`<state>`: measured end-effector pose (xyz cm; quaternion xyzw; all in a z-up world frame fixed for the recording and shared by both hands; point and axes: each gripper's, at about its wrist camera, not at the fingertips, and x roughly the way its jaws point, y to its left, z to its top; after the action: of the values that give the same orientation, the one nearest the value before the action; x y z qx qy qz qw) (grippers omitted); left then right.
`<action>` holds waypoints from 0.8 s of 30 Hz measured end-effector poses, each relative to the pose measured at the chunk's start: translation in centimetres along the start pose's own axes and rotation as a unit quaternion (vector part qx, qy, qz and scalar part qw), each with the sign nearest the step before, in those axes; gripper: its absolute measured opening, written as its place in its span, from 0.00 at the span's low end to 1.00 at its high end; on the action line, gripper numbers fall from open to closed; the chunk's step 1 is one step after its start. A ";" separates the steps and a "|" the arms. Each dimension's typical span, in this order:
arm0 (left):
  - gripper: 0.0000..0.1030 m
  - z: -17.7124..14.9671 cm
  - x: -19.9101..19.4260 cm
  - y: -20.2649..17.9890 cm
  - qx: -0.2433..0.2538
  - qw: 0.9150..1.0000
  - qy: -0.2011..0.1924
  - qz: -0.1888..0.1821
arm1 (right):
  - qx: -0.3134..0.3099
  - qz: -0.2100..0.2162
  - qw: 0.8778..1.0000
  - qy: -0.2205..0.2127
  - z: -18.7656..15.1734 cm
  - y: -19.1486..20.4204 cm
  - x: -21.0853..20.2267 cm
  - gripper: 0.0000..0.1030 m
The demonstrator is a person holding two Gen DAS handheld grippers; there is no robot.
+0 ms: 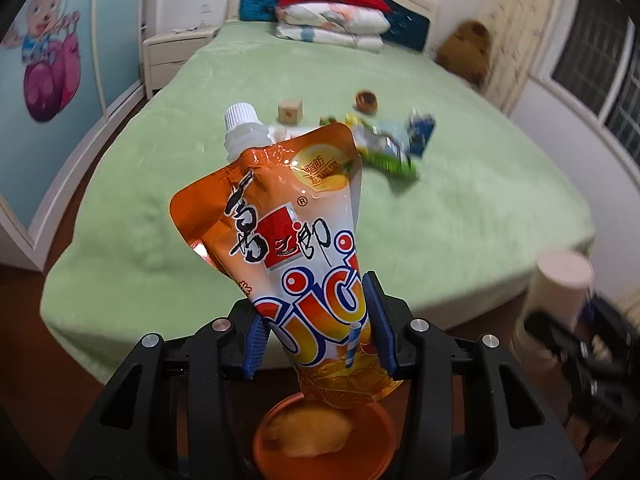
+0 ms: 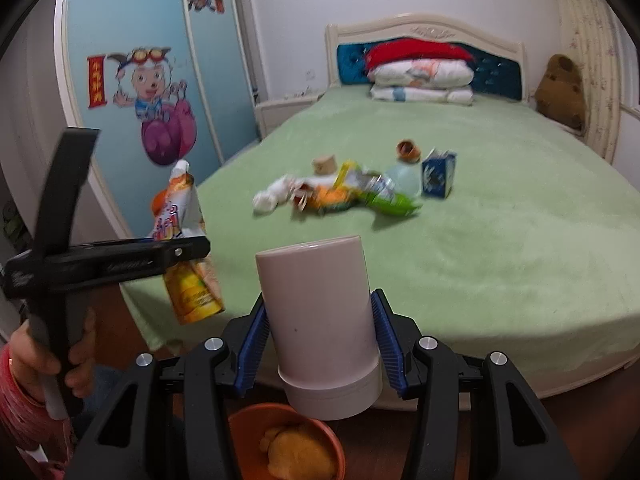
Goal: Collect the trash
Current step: 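Carry both items over the orange bucket and open both tools to drop them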
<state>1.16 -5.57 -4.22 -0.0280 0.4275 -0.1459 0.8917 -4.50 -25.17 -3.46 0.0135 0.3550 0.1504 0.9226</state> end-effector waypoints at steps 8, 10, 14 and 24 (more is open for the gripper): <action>0.42 -7.9 4.4 1.5 0.037 0.992 0.120 -0.012 | 0.012 0.027 0.993 0.110 -6.2 2.5 5.2 0.48; 0.42 -10.4 7.1 2.4 0.027 0.985 0.169 -0.012 | 0.032 0.031 0.987 0.157 -8.6 2.7 7.4 0.48; 0.42 -14.4 12.0 3.0 0.034 0.970 0.242 0.010 | 0.048 0.027 0.972 0.227 -12.6 3.0 11.0 0.48; 0.48 -18.7 19.2 3.6 0.034 0.939 0.342 0.030 | 0.083 0.015 0.930 0.357 -20.0 3.1 17.4 0.54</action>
<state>-1.03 -6.23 -31.22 0.0667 0.7020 -0.1346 0.6961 -6.28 -18.86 -29.35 0.0404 0.6722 0.1287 0.7280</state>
